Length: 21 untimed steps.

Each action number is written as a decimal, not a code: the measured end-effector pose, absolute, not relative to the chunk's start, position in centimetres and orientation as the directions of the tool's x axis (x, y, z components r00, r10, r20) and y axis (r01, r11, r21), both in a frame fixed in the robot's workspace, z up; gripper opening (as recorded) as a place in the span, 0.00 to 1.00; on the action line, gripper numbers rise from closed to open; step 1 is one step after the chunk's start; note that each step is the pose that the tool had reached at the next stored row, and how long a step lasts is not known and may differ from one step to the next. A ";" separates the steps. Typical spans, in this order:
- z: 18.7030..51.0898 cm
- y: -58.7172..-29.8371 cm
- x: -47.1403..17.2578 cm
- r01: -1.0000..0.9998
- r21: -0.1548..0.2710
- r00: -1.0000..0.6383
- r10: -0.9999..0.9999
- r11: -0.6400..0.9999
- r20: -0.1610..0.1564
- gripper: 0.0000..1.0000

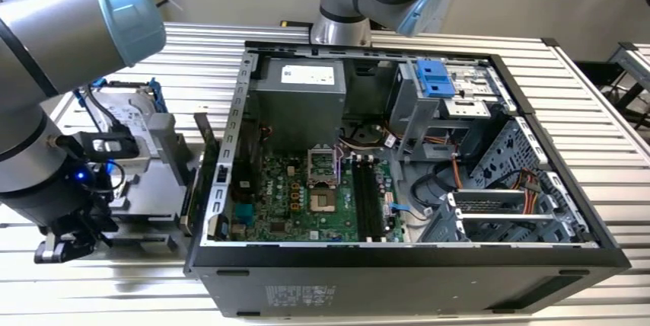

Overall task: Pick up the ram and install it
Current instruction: 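Pick up the ram and move it above insertion slot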

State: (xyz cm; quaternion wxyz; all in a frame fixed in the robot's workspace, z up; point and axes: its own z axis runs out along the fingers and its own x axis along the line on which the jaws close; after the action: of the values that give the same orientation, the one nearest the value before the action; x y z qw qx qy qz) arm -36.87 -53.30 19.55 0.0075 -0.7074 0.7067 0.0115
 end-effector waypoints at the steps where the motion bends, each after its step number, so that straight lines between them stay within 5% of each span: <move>1: 19.6 -53.3 -36.9 -1.000 0.006 0.001 -1.000 -0.001 -0.027 0.00; 21: 20.0 -53.3 -36.9 -1.000 0.006 0.001 -1.000 -0.001 -0.027 0.00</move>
State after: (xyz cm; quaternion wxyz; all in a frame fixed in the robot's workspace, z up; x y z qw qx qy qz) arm -36.88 -53.30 20.05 0.0075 -0.7074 0.7067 0.0115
